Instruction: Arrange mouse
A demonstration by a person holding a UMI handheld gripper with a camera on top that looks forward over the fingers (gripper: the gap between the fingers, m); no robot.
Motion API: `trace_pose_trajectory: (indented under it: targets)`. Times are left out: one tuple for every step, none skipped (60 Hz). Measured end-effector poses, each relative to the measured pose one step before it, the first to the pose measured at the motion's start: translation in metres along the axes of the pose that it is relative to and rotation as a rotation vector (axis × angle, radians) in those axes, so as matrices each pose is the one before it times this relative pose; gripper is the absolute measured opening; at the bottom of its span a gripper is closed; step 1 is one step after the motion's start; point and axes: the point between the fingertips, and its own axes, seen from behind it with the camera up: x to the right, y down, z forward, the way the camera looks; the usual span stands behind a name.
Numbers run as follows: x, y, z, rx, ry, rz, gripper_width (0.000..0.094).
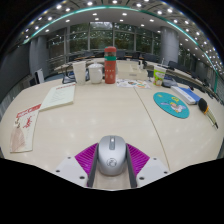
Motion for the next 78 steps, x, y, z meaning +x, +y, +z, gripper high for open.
trace_pose_trajectory:
  targets:
    - [-0.00086,0.00011,-0.00096,0.002,-0.00476,0.0002,0.0486]
    - [-0.0003,0.00023,0.0,-0.00036,-0.00514,0.0,0.0478]
    - [0.00009,-0.00018,-0.00005,0.00106,-0.00423,-0.0015,0.0472]
    - [0.00021,-0.00028,-0.00005,0.00035,-0.00332,-0.0032,0.0466]
    - [0.0,0.0002,-0.00026,-0.00074,-0.00347,-0.0044,0.0454]
    - [-0.00001,-0.00005,0.00005,-0.00057,-0.00367,-0.0054,0.0447]
    - [-0.0006,-0.00008,0.00009,-0.00157,-0.00446,-0.0049,0.0433]
    - [-0.00029,-0.00009,0.00011,-0.00159,-0.00448,-0.0056,0.0425]
    - [0.0006,-0.0009,0.00112,-0.00232,-0.00555,-0.0055,0.0413]
    - [-0.00132,0.00062,-0.00043,-0.00108,-0.00328,-0.0037,0.0405]
    - [-0.00062,0.00005,-0.0003,-0.00192,-0.00464,-0.0038,0.0395]
    - [-0.00091,0.00003,-0.00005,-0.00196,-0.00405,-0.0042,0.0387]
    - [-0.00076,-0.0003,-0.00002,-0.00243,-0.00349,-0.0066,0.0385]
    - [-0.00039,-0.00044,0.00013,-0.00142,-0.0027,-0.009,0.037]
    - [0.0,-0.0008,-0.00009,-0.00035,-0.00151,-0.0062,0.0369]
    - [0.00161,-0.00099,0.00005,0.00163,-0.0048,-0.0038,0.0359]
    - [-0.00167,-0.00146,0.00053,0.00118,-0.00226,-0.0041,0.0359]
    - [-0.00116,-0.00132,-0.00015,-0.00034,-0.00574,-0.0046,0.0359]
    - [-0.00106,-0.00177,-0.00048,0.00014,-0.00551,-0.0046,0.035]
    - [-0.00057,-0.00274,-0.00069,0.00234,-0.00386,-0.0025,0.0349]
    - [0.00015,-0.00349,-0.00102,0.00427,-0.0032,-0.0002,0.0348]
    - [-0.00041,-0.00385,-0.00129,0.00401,-0.00525,0.0007,0.0348]
    - [-0.00048,-0.00426,-0.00159,0.0034,-0.00779,0.0019,0.0348]
    - [0.00148,-0.00419,-0.00398,0.00425,-0.00746,0.0041,0.0348]
    - [0.00111,-0.00681,-0.00173,0.01081,-0.00594,0.006,0.0348]
    - [0.00065,-0.00745,-0.00228,0.01147,-0.00465,0.0045,0.0349]
    - [0.00022,-0.00795,-0.00246,0.01078,-0.00574,0.0008,0.0349]
    - [0.00057,-0.00851,-0.00263,0.01184,-0.0064,0.0003,0.035]
    - [0.00106,-0.00989,-0.00296,0.01493,-0.00558,0.0027,0.035]
    - [0.00065,-0.01093,-0.00346,0.01681,-0.00406,0.0056,0.035]
    - [0.0014,-0.01146,-0.00263,0.01851,-0.00639,0.0046,0.035]
    - [0.00167,-0.01133,-0.00275,0.01766,-0.00706,0.0028,0.0349]
    - [0.00191,-0.01258,-0.0022,0.01712,-0.00513,0.0026,0.0349]
    - [0.00321,-0.0124,-0.00212,0.02023,-0.00393,0.0034,0.035]
    - [0.00472,-0.01253,-0.00223,0.0195,-0.00179,0.0042,0.035]
    - [0.00428,-0.0126,-0.00099,0.02083,-0.0013,0.0032,0.035]
    - [0.00467,-0.01278,0.00039,0.02214,-0.00162,0.0018,0.035]
    - [0.00607,-0.01269,-0.00009,0.0207,0.00002,0.0024,0.035]
    - [0.00689,-0.01238,0.0005,0.02013,0.00183,0.0029,0.0349]
    - [0.00751,-0.01191,0.00091,0.01878,0.00289,0.0028,0.0349]
    - [0.00815,-0.01087,0.00166,0.01666,0.00375,0.0025,0.0348]
    - [0.00884,-0.01055,0.00165,0.01547,0.00607,0.0034,0.0348]
    - [0.00931,-0.00992,0.00381,0.01204,0.00684,0.0042,0.0347]
    - [0.00991,-0.00851,0.00322,0.01197,0.00647,0.0033,0.0347]
    - [0.00993,-0.00673,0.00234,0.01278,0.00555,0.0034,0.0348]
    - [0.01059,-0.00702,0.00402,0.00951,0.00667,0.0045,0.0347]
    - [0.01143,-0.00618,0.00441,0.00832,0.00968,0.0046,0.0348]
    - [0.01207,-0.00494,0.00455,0.00739,0.01189,0.0044,0.0348]
    - [0.01247,-0.00445,0.00532,0.00673,0.01114,0.0022,0.0347]
    - [0.01165,-0.00361,0.00576,0.00526,0.00922,0.0008,0.0347]
    - [0.01203,0.00145,0.00437,0.0046,0.00662,0.0001,0.0346]
    - [0.01049,-0.00505,0.00823,-0.00014,0.00769,0.0012,0.0346]
    - [0.01134,-0.0011,0.00553,0.0029,0.00855,0.0018,0.0347]
    - [0.01148,0.00285,0.00433,0.00586,0.00781,0.0025,0.0346]
    - [0.01127,0.00102,0.0069,0.00049,0.00679,0.0034,0.0346]
    - [0.0111,0.00317,0.00746,-0.00499,0.0083,0.0015,0.0346]
    - [0.0116,0.00522,0.00745,-0.01049,0.01212,-0.0016,0.0345]
    - [0.01133,0.00934,0.00592,-0.01137,0.01421,-0.0033,0.0345]
    - [0.01318,-0.00007,0.01151,-0.01502,0.01035,-0.0016,0.0346]
    - [0.00955,0.00611,0.00765,-0.01285,0.00757,-0.0004,0.0346]
    - [0.00829,0.00615,0.0081,-0.01339,0.00445,0.0003,0.0346]
    - [0.00578,0.0144,0.00417,-0.01487,0.00566,-0.0008,0.0346]
    - [0.00824,0.00791,0.00802,-0.0183,0.00515,0.0009,0.0346]
    - [0.00792,0.0085,0.00736,-0.01859,0.00547,0.0019,0.0346]
    - [0.00713,0.00914,0.00711,-0.01952,0.00495,0.0015,0.0345]
    - [0.0063,0.01352,0.00679,-0.01727,0.00265,-0.0008,0.0346]
    - [0.00524,0.00798,0.00602,-0.02063,0.00208,-0.0021,0.0346]
    - [0.00499,0.00754,0.00568,-0.0186,0.00204,-0.0014,0.0347]
    - [0.00417,0.00807,0.0051,-0.01801,0.0028,-0.0008,0.0348]
    - [0.00274,0.00894,0.00506,-0.01833,0.00094,-0.0002,0.0348]
    - [0.00289,0.00723,0.00465,-0.01777,-0.00218,-0.0013,0.0348]
    - [0.00098,0.0084,0.00426,-0.0177,-0.00286,-0.0024,0.0349]
    - [0.00111,0.00653,0.00368,-0.01315,-0.00456,-0.0019,0.035]
    - [0.0005,0.00554,0.00299,-0.0101,-0.0054,-0.0004,0.0351]
    - [-0.00004,0.00598,0.00438,-0.01017,-0.00553,0.0006,0.0355]
    - [0.00006,0.00523,0.00241,-0.01158,-0.00617,0.0016,0.0374]
    - [0.00103,0.0058,0.00342,-0.00946,-0.00341,0.0017,0.0376]
    - [0.00002,0.00437,0.00168,-0.01043,-0.00366,0.003,0.0388]
